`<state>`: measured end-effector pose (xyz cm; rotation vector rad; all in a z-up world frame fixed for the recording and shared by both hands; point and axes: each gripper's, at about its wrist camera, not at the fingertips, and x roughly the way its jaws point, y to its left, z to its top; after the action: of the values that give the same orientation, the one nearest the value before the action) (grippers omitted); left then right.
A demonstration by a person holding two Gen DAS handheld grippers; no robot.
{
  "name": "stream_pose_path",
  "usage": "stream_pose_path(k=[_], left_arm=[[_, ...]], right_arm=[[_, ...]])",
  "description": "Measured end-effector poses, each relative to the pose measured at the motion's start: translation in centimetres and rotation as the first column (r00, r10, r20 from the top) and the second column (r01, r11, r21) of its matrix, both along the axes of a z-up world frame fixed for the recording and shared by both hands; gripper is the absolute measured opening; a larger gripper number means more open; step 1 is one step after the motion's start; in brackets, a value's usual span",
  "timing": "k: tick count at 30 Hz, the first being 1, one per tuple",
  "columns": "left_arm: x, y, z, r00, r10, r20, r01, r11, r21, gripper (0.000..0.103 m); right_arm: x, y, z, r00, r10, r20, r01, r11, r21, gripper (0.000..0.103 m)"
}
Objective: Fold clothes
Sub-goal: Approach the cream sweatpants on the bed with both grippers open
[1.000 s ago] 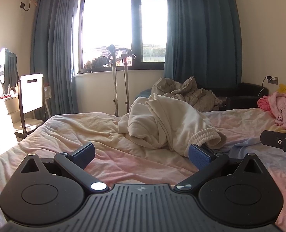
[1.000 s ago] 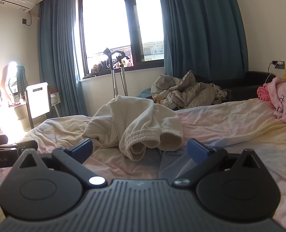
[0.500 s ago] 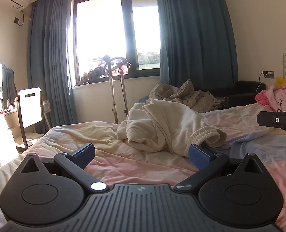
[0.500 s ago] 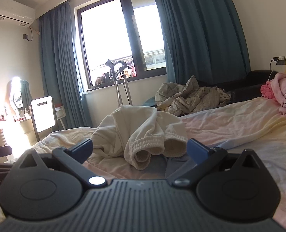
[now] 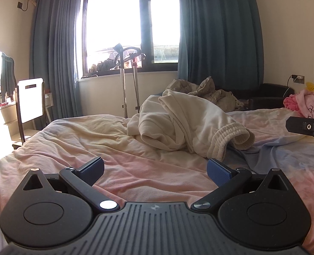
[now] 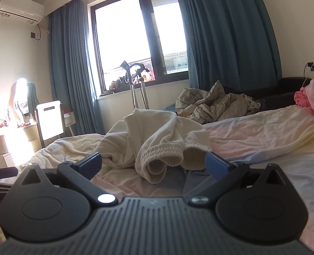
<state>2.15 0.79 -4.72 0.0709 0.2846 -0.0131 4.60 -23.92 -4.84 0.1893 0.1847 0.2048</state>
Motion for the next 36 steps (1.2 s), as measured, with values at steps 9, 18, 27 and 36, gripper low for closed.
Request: stream_pose_path(k=[9, 18, 27, 36], left_arm=[[-0.3, -0.9, 1.2, 0.999, 0.032, -0.032, -0.03, 0.999, 0.043, 0.103], [-4.5, -5.0, 8.4, 0.988, 0.089, -0.127, -0.075, 0.991, 0.109, 0.103], [-9.7, -10.9, 14.6, 0.977, 0.001, -0.213, 0.01, 0.999, 0.052, 0.103], [-11.7, -14.3, 19.9, 0.931, -0.047, -0.362, 0.058, 0.998, 0.02, 0.103]], right_arm=[[0.1, 0.0, 0.0, 1.0, -0.025, -0.015, 0.025, 1.0, 0.0, 0.103], [0.1, -1.0, 0.6, 0.996, -0.08, -0.028, 0.08, 0.997, -0.01, 0.103], [0.0, -1.8, 0.4, 0.992, -0.108, -0.065, 0.108, 0.994, -0.004, 0.103], [0.6, -2.3, 0.0, 0.989, -0.103, -0.102, 0.107, 0.994, 0.035, 0.103]])
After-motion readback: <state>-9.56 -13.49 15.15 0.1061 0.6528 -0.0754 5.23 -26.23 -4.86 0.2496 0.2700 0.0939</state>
